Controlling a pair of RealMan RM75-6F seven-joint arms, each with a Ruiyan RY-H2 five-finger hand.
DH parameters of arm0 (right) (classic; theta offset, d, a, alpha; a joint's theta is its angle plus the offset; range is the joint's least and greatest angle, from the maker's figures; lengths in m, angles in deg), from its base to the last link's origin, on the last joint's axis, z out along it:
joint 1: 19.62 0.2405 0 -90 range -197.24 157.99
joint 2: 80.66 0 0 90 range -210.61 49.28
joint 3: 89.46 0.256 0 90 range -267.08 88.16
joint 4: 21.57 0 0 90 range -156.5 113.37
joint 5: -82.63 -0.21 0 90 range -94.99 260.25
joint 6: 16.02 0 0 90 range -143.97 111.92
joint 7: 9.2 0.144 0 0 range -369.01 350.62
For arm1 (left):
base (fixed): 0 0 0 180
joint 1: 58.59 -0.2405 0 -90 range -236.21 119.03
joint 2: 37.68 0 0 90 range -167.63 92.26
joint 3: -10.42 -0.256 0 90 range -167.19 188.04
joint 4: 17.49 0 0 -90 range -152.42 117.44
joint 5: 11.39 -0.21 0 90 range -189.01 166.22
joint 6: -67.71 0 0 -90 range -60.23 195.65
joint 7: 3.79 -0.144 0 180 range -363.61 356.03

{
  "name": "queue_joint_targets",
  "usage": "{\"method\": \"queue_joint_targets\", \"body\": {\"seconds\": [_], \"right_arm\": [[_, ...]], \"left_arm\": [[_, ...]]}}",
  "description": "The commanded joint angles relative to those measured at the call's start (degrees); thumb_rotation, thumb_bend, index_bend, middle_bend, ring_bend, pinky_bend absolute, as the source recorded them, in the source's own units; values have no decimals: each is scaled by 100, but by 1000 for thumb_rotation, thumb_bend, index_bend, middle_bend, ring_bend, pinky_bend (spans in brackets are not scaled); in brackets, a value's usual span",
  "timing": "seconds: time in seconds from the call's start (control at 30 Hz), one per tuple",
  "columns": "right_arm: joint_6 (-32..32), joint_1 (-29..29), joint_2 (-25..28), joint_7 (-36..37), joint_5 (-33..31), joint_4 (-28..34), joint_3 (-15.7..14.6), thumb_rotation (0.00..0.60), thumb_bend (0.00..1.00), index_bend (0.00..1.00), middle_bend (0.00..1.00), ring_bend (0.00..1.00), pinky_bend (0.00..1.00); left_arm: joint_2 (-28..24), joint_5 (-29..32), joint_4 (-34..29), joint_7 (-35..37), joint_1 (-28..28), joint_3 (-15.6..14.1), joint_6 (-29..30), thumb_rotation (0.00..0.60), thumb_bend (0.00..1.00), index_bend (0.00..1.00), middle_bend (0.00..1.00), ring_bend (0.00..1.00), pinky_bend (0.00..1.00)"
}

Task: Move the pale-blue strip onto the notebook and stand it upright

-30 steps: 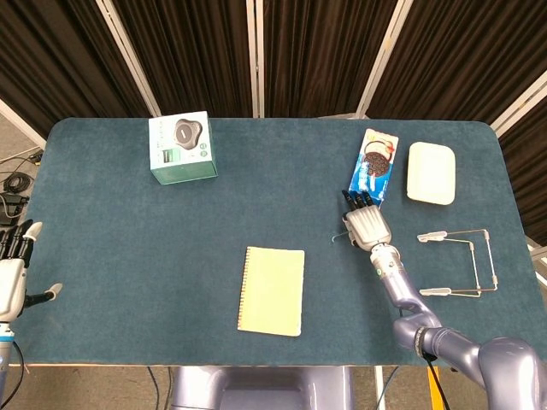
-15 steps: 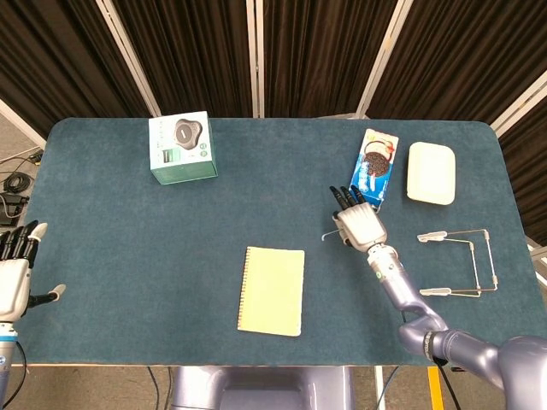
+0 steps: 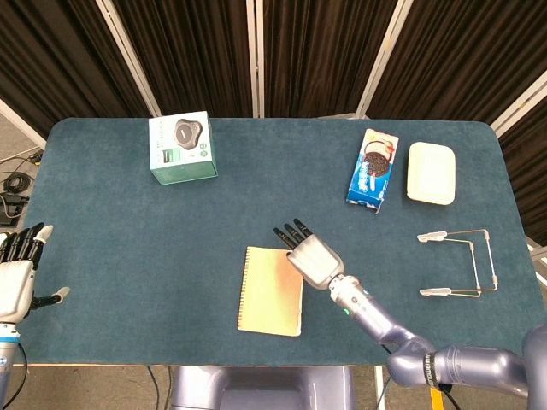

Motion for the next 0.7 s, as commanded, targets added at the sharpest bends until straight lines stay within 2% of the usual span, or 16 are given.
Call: {"method": "queue_joint_targets", "body": {"seconds": [0.03, 0.2, 0.27, 0.3, 0.37, 0.43, 0.47, 0.6, 0.7], "right_arm": [[-2, 372, -317, -786, -779, 128, -208, 600, 437, 708, 0, 0, 0], [209, 559, -568, -1203, -1356, 32, -334, 600, 438, 709, 0, 0, 0], [282, 614, -643, -1261, -1448, -14, -355, 600, 428, 657, 0, 0, 0], [301, 638, -699, -1234, -1504, -37, -356, 600, 409, 601, 0, 0, 0], [325, 655, -766, -1120, -1558, -44, -329, 600, 308, 315, 0, 0, 0], [371, 665, -814, -966, -1485, -37, -301, 600, 215, 94, 0, 0, 0], [415, 664, -820, -884, -1411, -13, -287, 600, 181, 28, 0, 0, 0], [629, 617, -742, -628, -1027, 122, -252, 600, 164, 0, 0, 0, 0], [867, 487, -469, -397, -670, 419, -271, 600, 161, 0, 0, 0, 0]], "left_arm": [[-32, -21, -16, 57, -12, -4, 16, 600, 0, 0, 0, 0, 0], [-84, -8, -10, 165, -17, 4, 4, 600, 0, 0, 0, 0, 0], [-96, -2, -3, 192, -14, 5, -9, 600, 0, 0, 0, 0, 0], [-103, -8, -3, 211, -9, 4, -18, 600, 0, 0, 0, 0, 0], [-116, -39, -8, 230, -7, -7, -20, 600, 0, 0, 0, 0, 0], [-122, -73, -15, 236, -14, -18, -1, 600, 0, 0, 0, 0, 0], [-124, -91, -22, 245, -19, -25, 9, 600, 0, 0, 0, 0, 0], [-129, -134, -28, 263, -32, -42, 38, 600, 0, 0, 0, 0, 0], [-134, -186, -37, 278, -39, -63, 54, 600, 0, 0, 0, 0, 0]]}}
